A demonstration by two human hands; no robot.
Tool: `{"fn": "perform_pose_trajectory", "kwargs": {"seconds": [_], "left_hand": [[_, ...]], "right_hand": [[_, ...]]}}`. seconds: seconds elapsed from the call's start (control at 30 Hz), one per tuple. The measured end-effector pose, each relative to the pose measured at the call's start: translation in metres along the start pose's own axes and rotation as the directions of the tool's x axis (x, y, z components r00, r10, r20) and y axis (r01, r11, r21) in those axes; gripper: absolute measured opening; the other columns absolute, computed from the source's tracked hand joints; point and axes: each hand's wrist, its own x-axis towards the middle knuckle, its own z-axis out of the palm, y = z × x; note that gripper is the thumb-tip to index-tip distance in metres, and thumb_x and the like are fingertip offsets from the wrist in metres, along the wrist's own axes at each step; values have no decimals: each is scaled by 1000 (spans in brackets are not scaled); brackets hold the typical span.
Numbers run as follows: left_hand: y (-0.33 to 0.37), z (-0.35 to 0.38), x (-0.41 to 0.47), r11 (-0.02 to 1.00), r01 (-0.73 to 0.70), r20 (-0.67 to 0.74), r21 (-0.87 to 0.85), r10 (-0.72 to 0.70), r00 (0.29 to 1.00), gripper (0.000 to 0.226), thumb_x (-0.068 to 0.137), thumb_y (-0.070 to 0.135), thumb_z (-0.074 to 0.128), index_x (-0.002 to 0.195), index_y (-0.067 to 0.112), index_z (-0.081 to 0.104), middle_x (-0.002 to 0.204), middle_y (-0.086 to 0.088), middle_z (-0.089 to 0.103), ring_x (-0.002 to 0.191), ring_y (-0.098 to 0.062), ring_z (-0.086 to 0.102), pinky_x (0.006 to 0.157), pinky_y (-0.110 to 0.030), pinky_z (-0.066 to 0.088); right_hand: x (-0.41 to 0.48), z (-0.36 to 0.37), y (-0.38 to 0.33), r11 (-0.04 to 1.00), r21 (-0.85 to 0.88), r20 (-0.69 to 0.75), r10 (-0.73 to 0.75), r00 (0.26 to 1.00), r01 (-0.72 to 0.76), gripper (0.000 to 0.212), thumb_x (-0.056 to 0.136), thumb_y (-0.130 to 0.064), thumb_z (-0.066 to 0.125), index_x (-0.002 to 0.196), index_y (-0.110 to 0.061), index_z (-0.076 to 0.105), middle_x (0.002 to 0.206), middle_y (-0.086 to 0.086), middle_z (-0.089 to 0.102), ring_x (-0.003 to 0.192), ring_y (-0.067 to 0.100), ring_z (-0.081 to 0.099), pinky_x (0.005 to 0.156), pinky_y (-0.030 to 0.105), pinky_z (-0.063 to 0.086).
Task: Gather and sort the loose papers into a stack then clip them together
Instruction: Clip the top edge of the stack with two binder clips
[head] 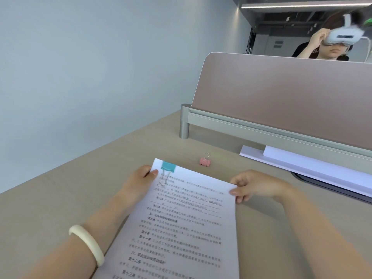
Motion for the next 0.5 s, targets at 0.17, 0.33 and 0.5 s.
{"fn": "perform_pose_trajectory", "kwargs": {"seconds": [0.17, 0.33, 0.5], "left_hand": [[7, -21, 8, 839, -47, -192, 543, 178, 965, 50, 91, 19, 53, 138, 12, 38, 136, -9, 42, 127, -31, 38, 104, -38, 33], [44, 34, 2, 511, -572, 313, 641, 506, 803, 40, 97, 30, 44, 134, 16, 48, 134, -4, 53, 128, -23, 41, 101, -25, 24], [31, 67, 16, 570, -536, 312, 623, 448, 838, 33, 101, 31, 32, 92, 14, 58, 89, -4, 60, 85, -20, 48, 73, -26, 24]], "right_hand": [[24, 25, -11, 992, 16, -143, -118, 983, 122, 12, 89, -5, 61, 81, -13, 63, 67, -3, 64, 52, -5, 61, 48, 9, 42], [32, 35, -17, 976, 108, -156, -173, 972, 191, 9, 91, -3, 58, 86, -7, 64, 65, -2, 61, 47, -7, 57, 49, 6, 41], [31, 34, -7, 950, 238, -166, -164, 972, 201, 13, 92, -5, 57, 85, -12, 67, 65, -4, 62, 52, -2, 57, 50, 9, 40]]}}
